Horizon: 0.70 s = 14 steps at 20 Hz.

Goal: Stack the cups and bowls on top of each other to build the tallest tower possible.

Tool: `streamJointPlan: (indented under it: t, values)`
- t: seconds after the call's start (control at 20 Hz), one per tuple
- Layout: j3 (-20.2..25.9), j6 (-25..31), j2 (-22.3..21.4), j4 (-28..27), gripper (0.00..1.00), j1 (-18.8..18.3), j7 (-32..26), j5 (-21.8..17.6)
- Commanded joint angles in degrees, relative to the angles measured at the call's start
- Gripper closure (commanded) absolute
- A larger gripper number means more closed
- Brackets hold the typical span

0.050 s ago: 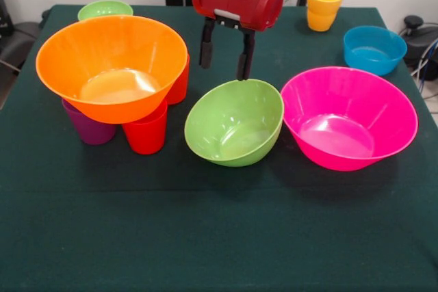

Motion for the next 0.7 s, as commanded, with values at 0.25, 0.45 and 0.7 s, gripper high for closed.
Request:
streamJointPlan:
  t: [0.25,0.45,0.7]
  values:
    - [4.7,-2.5,2.2,-0.8,0.00,0.2,9.1,0.8]
    - [4.5,-2.3,2.2,-1.0,0.00,0.0,8.7,0.6]
    - [4.6,-2.4,2.5,-1.2,0.00,0.2,9.0,0.8]
